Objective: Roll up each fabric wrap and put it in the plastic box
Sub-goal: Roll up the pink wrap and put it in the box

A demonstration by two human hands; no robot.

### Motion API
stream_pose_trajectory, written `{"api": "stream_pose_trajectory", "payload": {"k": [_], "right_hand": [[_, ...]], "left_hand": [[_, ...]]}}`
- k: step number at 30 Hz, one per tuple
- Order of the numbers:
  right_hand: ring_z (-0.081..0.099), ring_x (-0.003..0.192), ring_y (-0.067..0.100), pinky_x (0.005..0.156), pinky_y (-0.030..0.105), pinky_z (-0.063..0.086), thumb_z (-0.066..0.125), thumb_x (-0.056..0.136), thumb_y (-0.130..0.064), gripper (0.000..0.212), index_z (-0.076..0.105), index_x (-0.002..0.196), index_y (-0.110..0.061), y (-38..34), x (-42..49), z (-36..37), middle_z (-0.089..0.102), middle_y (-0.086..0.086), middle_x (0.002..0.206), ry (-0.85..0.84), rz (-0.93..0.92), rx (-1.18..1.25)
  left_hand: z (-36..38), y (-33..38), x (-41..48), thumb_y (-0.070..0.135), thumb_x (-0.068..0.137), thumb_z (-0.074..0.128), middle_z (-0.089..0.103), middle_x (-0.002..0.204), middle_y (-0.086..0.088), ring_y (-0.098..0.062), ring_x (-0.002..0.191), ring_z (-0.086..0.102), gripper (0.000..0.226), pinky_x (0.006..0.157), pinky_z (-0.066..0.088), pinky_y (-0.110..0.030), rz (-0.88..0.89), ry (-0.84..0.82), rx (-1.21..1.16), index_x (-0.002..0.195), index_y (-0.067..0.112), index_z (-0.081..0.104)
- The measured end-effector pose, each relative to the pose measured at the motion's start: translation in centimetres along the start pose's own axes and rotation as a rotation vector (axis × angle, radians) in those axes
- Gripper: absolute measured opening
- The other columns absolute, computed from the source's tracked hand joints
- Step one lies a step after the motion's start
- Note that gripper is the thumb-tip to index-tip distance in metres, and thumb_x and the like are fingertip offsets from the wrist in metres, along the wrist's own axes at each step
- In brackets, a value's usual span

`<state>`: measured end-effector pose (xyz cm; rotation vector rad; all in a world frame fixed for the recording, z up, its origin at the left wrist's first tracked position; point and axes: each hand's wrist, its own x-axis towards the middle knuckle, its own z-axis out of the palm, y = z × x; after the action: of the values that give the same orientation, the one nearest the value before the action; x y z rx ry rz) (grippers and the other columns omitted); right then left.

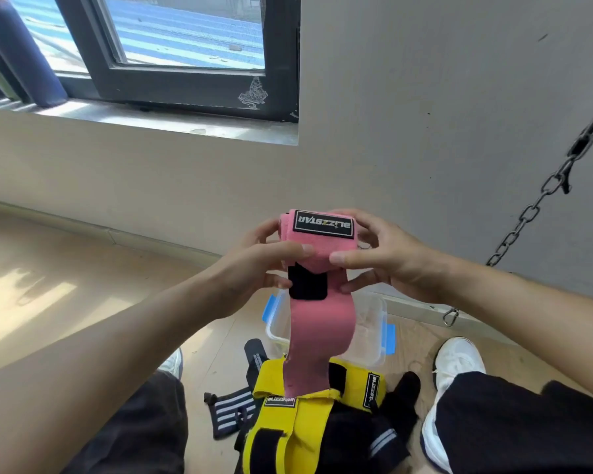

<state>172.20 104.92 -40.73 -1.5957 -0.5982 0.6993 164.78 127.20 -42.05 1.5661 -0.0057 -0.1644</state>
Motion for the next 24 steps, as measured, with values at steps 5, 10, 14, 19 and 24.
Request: {"api": "stream_pose_trajectory", "payload": {"k": [5,10,14,19,24], "right_hand": [[0.07,0.098,0.031,0.075,0.045,0.062,0.066,0.09,-0.051,0.044,0.059,0.131,-0.037,-0.6,-0.2,-0.1,0.062,0.013,0.128,-0.042,0.118,0.067],[0.071,0.087,0.024,0.062,0.033,0.061,0.066,0.087,-0.048,0.046,0.062,0.129,-0.03,-0.5,-0.3,0.1,0.067,0.008,0.113,-0.053,0.144,0.127],[0.069,0.085,0.023,0.059,0.03,0.059,0.075,0.085,-0.032,0.05,0.06,0.132,-0.025,-0.1,-0.2,-0.2,0.066,0.005,0.112,-0.031,0.107,0.179],[0.071,0.106,0.032,0.068,0.037,0.061,0.08,0.081,-0.018,0.061,0.055,0.136,-0.025,0.0,-0.1,-0.2,0.065,0.02,0.128,-0.001,0.045,0.16],[0.071,0.106,0.036,0.078,0.048,0.061,0.082,0.071,-0.013,0.07,0.054,0.133,-0.028,0.3,-0.3,0.2,0.06,0.026,0.124,0.054,-0.033,0.068]], "left_hand": [[0.1,-0.1,0.1,0.018,0.078,0.078,0.073,0.12,-0.013,-0.021,0.1,0.07,0.055,0.07,0.054,-0.031,0.062,0.042,-0.015,0.131,0.018,0.062],[0.4,-0.3,-0.1,0.012,0.072,0.081,0.073,0.109,-0.004,-0.015,0.088,0.07,0.065,0.065,0.053,-0.028,0.107,0.046,0.004,0.132,0.017,0.06],[0.3,-0.2,-0.2,0.016,0.072,0.081,0.072,0.111,0.0,-0.014,0.091,0.069,0.069,0.062,0.052,-0.031,0.048,0.019,0.046,0.135,0.029,0.057],[0.4,0.0,-0.5,0.037,0.084,0.073,0.071,0.112,-0.005,-0.023,0.089,0.066,0.047,0.062,0.054,-0.029,-0.118,-0.127,0.012,0.129,0.034,0.063],[0.4,0.0,-0.2,0.052,0.085,0.069,0.069,0.105,-0.006,-0.021,0.078,0.067,0.056,0.057,0.053,-0.027,-0.136,-0.081,-0.019,0.134,0.025,0.061]]}}
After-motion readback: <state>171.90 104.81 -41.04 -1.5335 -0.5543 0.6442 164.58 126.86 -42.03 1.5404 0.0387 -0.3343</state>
